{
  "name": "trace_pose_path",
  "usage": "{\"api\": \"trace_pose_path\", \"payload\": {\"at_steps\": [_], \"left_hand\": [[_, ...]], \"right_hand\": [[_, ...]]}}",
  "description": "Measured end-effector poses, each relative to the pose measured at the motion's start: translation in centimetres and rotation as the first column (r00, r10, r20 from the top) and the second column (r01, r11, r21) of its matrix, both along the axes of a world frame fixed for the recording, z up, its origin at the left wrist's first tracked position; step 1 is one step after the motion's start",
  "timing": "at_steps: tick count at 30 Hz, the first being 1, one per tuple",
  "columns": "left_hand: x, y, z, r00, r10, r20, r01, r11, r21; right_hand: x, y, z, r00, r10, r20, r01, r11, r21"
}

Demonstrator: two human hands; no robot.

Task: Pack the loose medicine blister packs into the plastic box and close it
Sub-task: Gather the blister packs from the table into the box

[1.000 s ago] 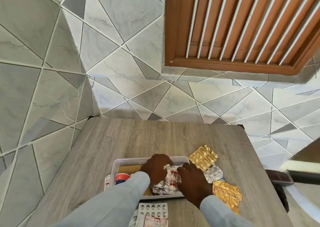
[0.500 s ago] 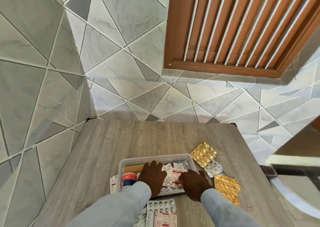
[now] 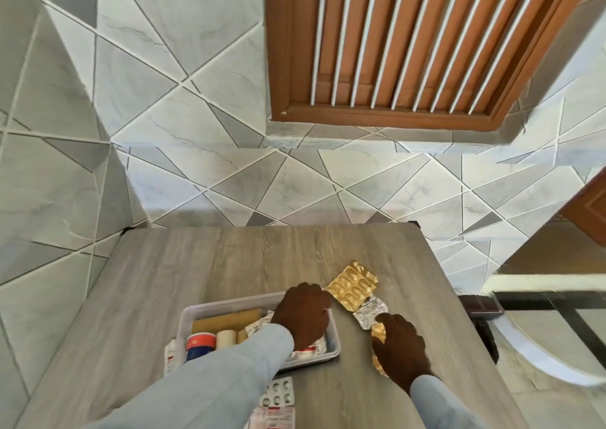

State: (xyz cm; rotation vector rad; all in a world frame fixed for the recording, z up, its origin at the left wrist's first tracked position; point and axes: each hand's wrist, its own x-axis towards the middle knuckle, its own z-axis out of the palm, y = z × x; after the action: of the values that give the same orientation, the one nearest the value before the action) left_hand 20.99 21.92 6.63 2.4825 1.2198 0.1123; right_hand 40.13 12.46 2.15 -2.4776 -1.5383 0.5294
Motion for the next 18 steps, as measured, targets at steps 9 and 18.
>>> {"api": "trace_pose_path", "payload": {"at_steps": [9, 18], "left_hand": [[12.8, 3.9, -2.6, 0.953, 0.199, -0.230, -0.235, 0.962, -0.138], [15.2, 6.9, -5.9, 0.861, 0.154, -0.485, -0.275, 0.943, -0.189]], "right_hand": [[8.2, 0.1, -2.8, 0.970, 0.243, 0.010, -0.227, 0.919, -0.321], [11.4, 0.7, -4.9, 0.965, 0.232, -0.119, -0.256, 0.932, -0.257]]}}
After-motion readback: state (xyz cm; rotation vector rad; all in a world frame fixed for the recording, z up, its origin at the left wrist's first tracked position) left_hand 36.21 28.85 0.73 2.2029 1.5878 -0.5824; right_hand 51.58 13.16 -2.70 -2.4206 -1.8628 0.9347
